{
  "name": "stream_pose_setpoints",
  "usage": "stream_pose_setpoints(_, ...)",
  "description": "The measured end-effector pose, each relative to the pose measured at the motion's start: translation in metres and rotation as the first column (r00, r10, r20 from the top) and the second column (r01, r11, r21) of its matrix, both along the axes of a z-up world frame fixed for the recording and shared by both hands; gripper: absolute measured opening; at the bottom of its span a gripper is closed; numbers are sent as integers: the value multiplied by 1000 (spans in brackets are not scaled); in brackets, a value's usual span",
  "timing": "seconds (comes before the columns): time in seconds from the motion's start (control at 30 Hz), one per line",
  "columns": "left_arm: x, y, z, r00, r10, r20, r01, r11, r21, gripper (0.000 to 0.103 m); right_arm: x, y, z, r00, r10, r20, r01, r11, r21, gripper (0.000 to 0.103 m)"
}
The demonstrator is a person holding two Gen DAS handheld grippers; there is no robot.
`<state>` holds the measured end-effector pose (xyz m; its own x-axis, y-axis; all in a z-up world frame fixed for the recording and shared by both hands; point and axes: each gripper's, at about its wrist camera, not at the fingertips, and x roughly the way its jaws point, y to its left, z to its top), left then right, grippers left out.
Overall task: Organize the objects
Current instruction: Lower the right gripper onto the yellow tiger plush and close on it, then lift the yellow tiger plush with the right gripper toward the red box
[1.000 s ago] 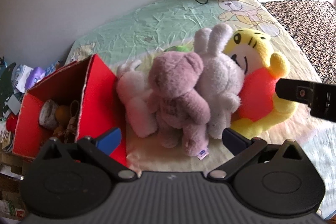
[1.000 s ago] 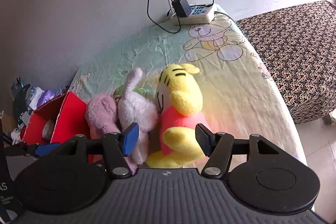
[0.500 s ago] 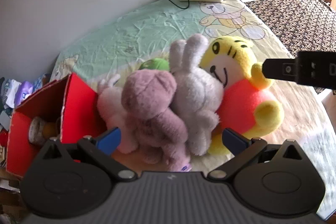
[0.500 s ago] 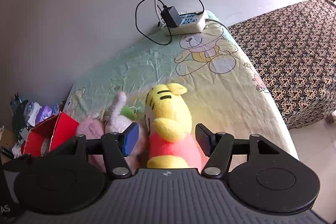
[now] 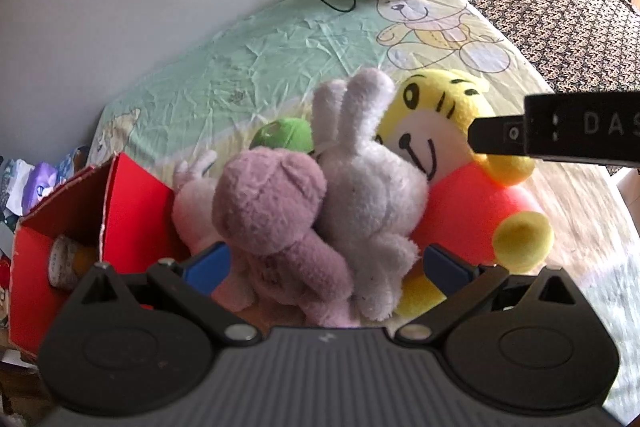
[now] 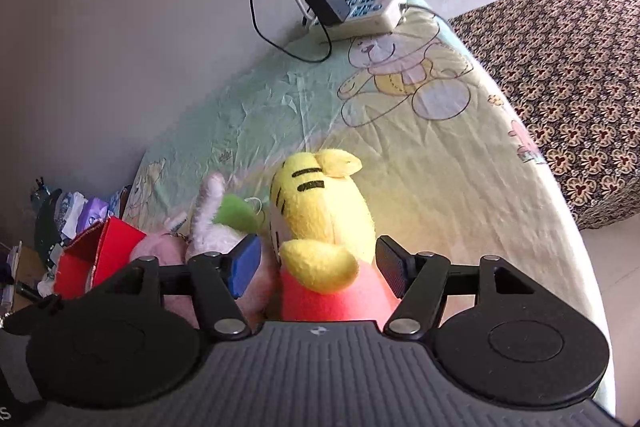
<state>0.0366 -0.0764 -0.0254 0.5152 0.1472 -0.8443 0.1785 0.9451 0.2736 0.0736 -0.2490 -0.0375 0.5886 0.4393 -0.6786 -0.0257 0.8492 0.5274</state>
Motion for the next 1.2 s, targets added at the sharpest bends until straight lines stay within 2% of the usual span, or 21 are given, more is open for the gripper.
stream_pose_setpoints(0.43,14,2,-16,999,9,-38,-8,1000,9,102,23,8,-35,994,40,-104,-36,999,39,67)
stream_pose_setpoints(0.6,16,1,-19,999,-5,-44,6,1000,17,102,27,0,-47,990,38,-136,-22,993,115,66)
stream_pose_setpoints(0.83,17,-2,-21,999,-9,-49,10,999,36,102,23,-6,-45,990,52,-128,-33,989,145,52)
stream_pose_setpoints(1.2,6,-9,-14,995,-75,-68,75,997,-3,102,6,-26,-41,990,14,-137,9,986,164,50)
